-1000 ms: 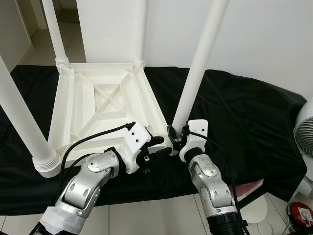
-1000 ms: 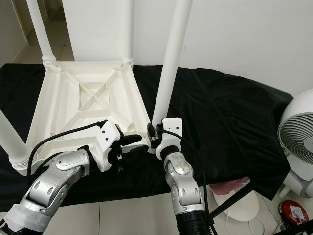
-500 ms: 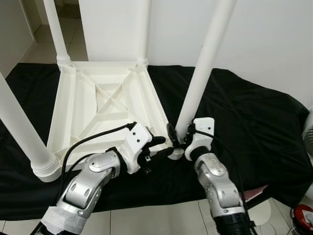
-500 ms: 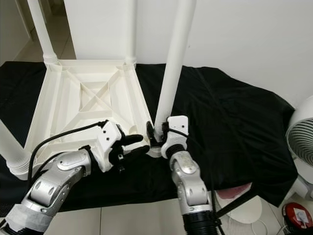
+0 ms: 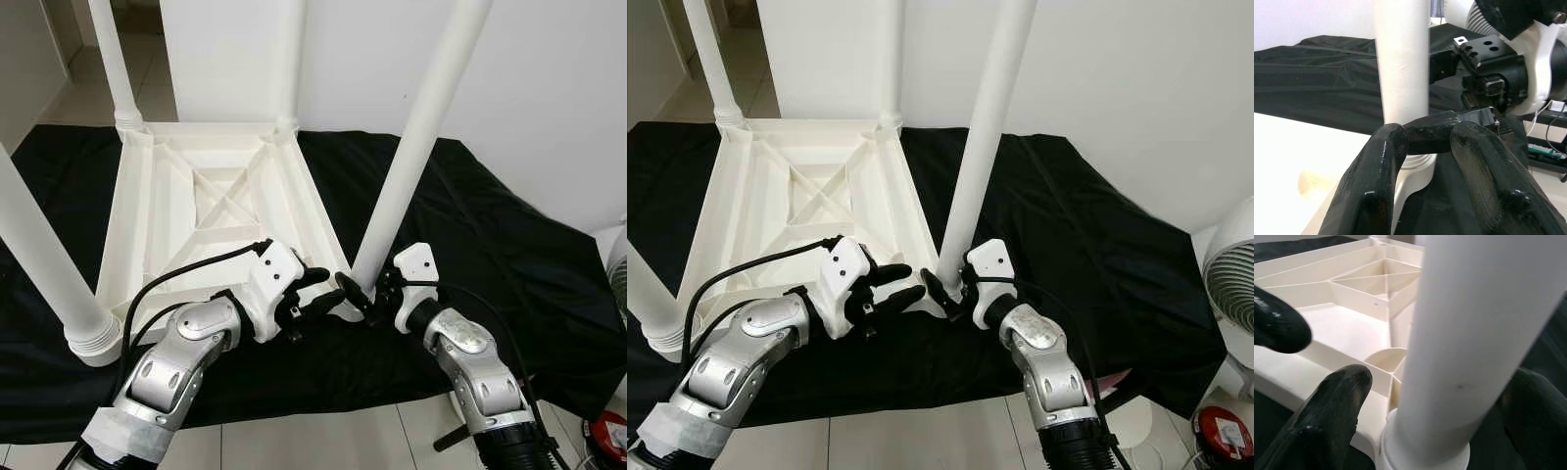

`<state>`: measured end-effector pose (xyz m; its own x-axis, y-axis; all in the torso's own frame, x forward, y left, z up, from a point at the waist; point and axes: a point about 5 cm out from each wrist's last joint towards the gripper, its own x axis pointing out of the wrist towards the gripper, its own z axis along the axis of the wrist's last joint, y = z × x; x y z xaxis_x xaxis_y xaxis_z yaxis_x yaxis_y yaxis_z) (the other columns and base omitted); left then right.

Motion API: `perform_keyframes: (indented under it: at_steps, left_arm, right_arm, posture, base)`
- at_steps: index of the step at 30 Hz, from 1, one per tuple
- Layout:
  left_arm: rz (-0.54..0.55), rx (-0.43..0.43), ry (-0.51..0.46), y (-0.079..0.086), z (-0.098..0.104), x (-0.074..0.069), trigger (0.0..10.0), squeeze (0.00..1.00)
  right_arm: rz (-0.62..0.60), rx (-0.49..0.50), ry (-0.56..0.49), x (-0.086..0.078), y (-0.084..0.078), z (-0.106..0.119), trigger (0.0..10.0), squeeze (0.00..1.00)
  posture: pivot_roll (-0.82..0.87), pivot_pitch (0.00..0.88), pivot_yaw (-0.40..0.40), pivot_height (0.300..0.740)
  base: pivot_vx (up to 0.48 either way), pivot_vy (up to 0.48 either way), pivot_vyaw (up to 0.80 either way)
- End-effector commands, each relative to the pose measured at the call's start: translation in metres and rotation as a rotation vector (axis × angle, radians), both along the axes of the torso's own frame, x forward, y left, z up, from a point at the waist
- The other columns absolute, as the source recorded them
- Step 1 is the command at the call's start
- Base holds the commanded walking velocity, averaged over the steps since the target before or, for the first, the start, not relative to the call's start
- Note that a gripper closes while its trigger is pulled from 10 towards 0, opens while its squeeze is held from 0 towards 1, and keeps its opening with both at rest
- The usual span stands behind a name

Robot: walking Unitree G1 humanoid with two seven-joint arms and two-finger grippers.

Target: Building children table

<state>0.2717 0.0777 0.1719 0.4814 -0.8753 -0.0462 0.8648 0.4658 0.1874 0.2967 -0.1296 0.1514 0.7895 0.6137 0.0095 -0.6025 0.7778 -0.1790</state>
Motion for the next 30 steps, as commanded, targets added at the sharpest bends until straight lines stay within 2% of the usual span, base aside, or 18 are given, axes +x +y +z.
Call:
perform_keyframes:
  at_steps: [1, 7, 13, 14, 15, 16, 24, 30]
  left_arm:
    - [-0.040, 0.012, 0.005, -0.003, -0.001, -0.001, 10.0, 0.00]
    - [-0.043, 0.011, 0.004, -0.003, -0.001, -0.001, 10.0, 0.00]
    - [-0.045, 0.010, 0.005, -0.004, 0.000, 0.000, 10.0, 0.00]
    - [-0.043, 0.009, 0.004, -0.004, 0.001, 0.000, 10.0, 0.00]
    - [-0.041, 0.007, 0.003, -0.004, 0.001, 0.000, 10.0, 0.00]
    - [-0.038, 0.005, 0.003, -0.004, 0.002, 0.000, 10.0, 0.00]
    - [-0.027, 0.001, 0.005, -0.003, 0.001, -0.001, 10.0, 0.00]
    - [-0.025, -0.006, 0.011, -0.004, 0.000, -0.002, 10.0, 0.00]
  right_arm:
    - [0.075, -0.045, -0.021, 0.006, -0.001, 0.002, 10.0, 0.00]
    - [0.121, -0.075, -0.031, 0.011, 0.000, 0.002, 10.0, 0.00]
    - [0.115, -0.134, -0.023, 0.029, 0.001, -0.005, 10.0, 0.00]
    - [0.122, -0.128, -0.005, 0.030, 0.002, -0.008, 4.9, 0.00]
    - [0.126, -0.122, 0.006, 0.031, 0.003, -0.010, 4.0, 0.00]
    - [0.130, -0.120, 0.013, 0.031, 0.004, -0.012, 0.0, 0.00]
    - [0.161, -0.102, 0.028, 0.028, 0.006, -0.017, 0.0, 0.00]
    - [0.108, -0.039, 0.035, 0.025, 0.007, -0.017, 0.0, 0.00]
  posture:
    - [0.05, 0.010, -0.060, 0.740]
    - [0.05, 0.013, -0.055, 0.740]
    - [0.05, 0.020, -0.058, 0.740]
    - [0.06, 0.021, -0.061, 0.740]
    - [0.06, 0.021, -0.061, 0.740]
    - [0.06, 0.023, -0.064, 0.740]
    - [0.06, 0.029, -0.073, 0.740]
    - [0.06, 0.037, -0.080, 0.740]
  base:
    - [0.000, 0.000, 0.00]
    - [0.000, 0.000, 0.00]
    - [0.000, 0.000, 0.00]
    - [0.000, 0.000, 0.00]
    - [0.000, 0.000, 0.00]
    - [0.000, 0.000, 0.00]
    - [0.000, 0.000, 0.00]
    - [0.000, 0.000, 0.00]
